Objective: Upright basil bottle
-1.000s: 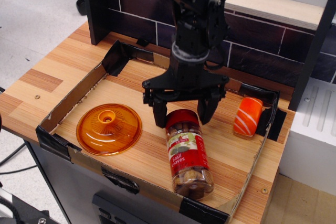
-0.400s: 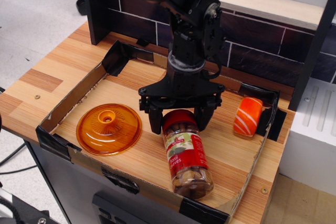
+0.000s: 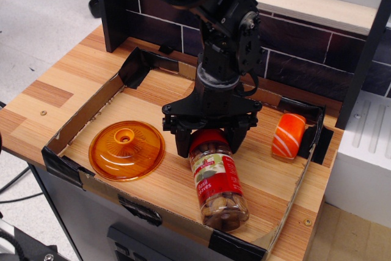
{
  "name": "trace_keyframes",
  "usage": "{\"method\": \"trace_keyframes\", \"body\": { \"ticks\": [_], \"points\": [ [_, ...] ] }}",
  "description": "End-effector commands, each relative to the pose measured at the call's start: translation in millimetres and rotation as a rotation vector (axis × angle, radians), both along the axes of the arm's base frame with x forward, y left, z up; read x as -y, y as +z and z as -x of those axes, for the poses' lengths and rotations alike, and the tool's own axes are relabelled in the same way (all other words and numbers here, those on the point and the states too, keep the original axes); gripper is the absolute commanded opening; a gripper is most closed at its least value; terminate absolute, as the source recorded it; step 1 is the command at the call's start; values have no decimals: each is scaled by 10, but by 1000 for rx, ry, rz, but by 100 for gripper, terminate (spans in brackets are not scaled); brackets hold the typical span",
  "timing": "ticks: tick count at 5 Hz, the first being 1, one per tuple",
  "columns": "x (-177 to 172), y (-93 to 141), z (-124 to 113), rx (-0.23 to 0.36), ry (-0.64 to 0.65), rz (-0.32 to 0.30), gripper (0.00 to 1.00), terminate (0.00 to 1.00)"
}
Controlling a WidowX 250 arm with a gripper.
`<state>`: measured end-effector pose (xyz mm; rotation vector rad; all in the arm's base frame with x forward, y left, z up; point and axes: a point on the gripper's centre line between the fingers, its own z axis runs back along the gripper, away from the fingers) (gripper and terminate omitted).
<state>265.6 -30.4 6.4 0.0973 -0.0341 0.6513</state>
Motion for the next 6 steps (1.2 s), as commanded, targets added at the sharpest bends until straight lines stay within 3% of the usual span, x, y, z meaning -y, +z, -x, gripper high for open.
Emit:
{"method": "trace_keyframes", "body": {
  "ticks": [1, 3, 4, 5, 6],
  "points": [
    [-29, 271, -116, 57, 16, 6, 0, 0],
    [-66, 697, -253, 172, 24, -4, 0, 0],
    [-82, 809, -311, 145, 15, 15, 0, 0],
    [-121, 918, -364, 181, 2, -6, 0, 0],
    [-171, 1028, -419, 269, -5, -31, 0, 0]
  ]
}}
